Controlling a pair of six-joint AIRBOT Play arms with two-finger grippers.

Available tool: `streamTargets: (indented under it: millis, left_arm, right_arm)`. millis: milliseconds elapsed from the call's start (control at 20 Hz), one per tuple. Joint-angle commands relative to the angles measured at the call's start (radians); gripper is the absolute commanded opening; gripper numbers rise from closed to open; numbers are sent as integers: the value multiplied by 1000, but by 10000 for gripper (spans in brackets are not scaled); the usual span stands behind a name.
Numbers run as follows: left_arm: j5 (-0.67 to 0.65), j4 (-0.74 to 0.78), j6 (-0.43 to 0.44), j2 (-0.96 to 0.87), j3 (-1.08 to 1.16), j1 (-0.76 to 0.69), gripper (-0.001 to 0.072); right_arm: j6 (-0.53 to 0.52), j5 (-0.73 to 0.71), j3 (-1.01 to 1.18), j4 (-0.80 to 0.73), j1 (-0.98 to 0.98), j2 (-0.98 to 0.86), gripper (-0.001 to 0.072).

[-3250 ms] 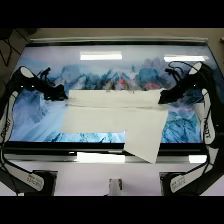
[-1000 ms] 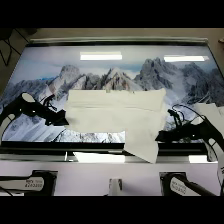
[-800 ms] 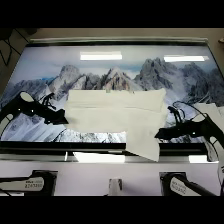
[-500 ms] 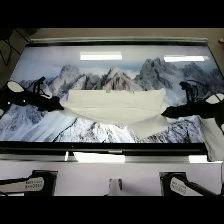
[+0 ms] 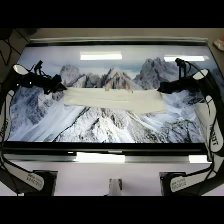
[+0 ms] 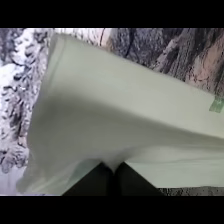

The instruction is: Fold the shirts.

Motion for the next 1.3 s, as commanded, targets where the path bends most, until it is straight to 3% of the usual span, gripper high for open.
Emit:
streamTargets:
  millis: [0, 50, 100, 150, 200, 250, 400, 600, 950, 1000, 1050, 1100, 1150, 1200, 1250]
  left_arm:
    - [-35, -9, -60, -112, 66, 2, 31]
    - [-61, -9, -60, -134, 66, 0, 44]
    - [-80, -9, -60, -147, 66, 1, 215]
    - [-90, -9, -59, -149, 66, 6, 480]
    - [-102, -9, -55, -143, 66, 16, 564]
    - [-111, -9, -55, -130, 66, 31, 563]
    - [-124, -9, -42, -64, 68, 76, 560]
    - [-126, -10, 20, 64, 68, 80, 555]
    - [-125, -61, 89, 265, 68, -20, 539]
    - [-126, -62, 90, 275, 68, -44, 538]
    - [-127, -62, 99, 278, 68, -68, 537]
    - [-126, -62, 113, 276, 68, -97, 515]
    - [-124, -62, 131, 269, 68, -128, 368]
    - [-111, -62, 134, 255, 64, -169, 77]
    - [-69, -62, 134, 241, 50, -216, 34]
  right_arm:
    - [45, -28, 58, -65, 13, -88, 28]
    - [44, -24, 58, -83, 13, -91, 28]
    - [44, -23, 58, -84, 13, -90, 34]
    - [40, -22, 58, -83, 9, -81, 195]
    - [11, -13, 58, -84, -1, -65, 495]
    - [-29, 6, 58, -99, -13, -46, 706]
    - [-30, 137, 57, -235, -64, -39, 706]
    - [-39, 276, 57, -216, -86, -125, 710]
    - [5, 201, 57, -109, 5, -193, 687]
    - [32, 191, 57, -103, 21, -195, 584]
    - [33, 196, 58, -83, 32, -194, 253]
    - [32, 215, 58, -53, 35, -184, 30]
    - [1, 235, 58, -22, 35, -165, 28]
    - [-29, 251, 58, -7, 35, -129, 28]
    - [-31, 256, 58, -12, 35, -83, 28]
